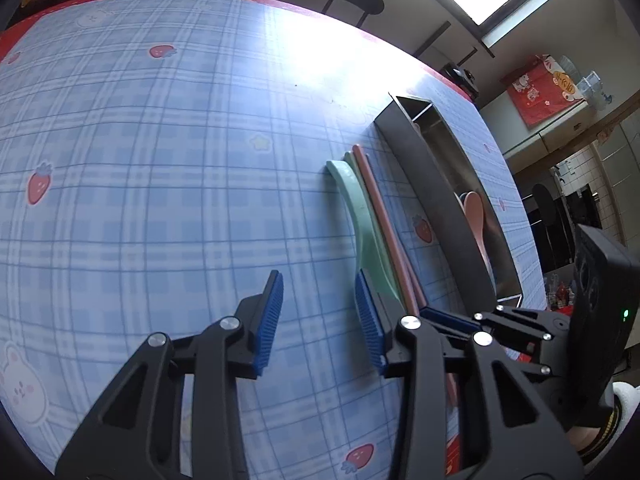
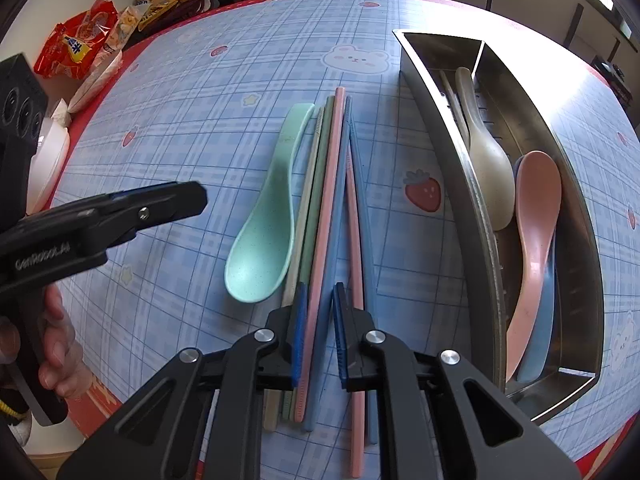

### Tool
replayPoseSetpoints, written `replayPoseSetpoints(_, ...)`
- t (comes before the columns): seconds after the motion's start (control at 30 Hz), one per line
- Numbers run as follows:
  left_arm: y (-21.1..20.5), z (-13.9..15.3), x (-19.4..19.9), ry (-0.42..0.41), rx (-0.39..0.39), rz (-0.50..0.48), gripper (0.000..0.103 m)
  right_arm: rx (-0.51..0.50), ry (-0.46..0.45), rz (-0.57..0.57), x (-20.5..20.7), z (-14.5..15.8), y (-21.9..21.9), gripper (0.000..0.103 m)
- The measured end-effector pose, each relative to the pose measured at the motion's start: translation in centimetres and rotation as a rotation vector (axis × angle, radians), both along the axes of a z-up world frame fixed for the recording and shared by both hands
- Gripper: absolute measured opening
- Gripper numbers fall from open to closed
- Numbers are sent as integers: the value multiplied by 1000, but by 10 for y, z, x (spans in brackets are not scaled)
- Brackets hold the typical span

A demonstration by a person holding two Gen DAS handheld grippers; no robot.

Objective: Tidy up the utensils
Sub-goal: 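Grasp the mint green spoon with the left gripper while the right gripper grasps the chopsticks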

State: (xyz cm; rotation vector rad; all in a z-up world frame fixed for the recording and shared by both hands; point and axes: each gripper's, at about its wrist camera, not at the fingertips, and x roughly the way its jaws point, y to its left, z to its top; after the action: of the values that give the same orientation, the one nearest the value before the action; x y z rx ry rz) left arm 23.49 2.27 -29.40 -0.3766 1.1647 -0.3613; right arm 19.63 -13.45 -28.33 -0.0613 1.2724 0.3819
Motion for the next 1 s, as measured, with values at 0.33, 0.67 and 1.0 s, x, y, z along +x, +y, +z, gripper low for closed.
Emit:
replayPoseSetpoints(0.33, -33, -18, 39, 12, -88, -54, 37, 19, -6, -4, -3, -2, -3, 13)
replayPoseSetpoints(0.67, -29, -29, 33, 44, -135, -9, 11, 27, 6, -1, -2, -1, -6, 13)
replayPoseSetpoints(1.0, -4, -20, -4, 18, -3, -33, 11, 25, 0, 7, 15, 4, 0, 13)
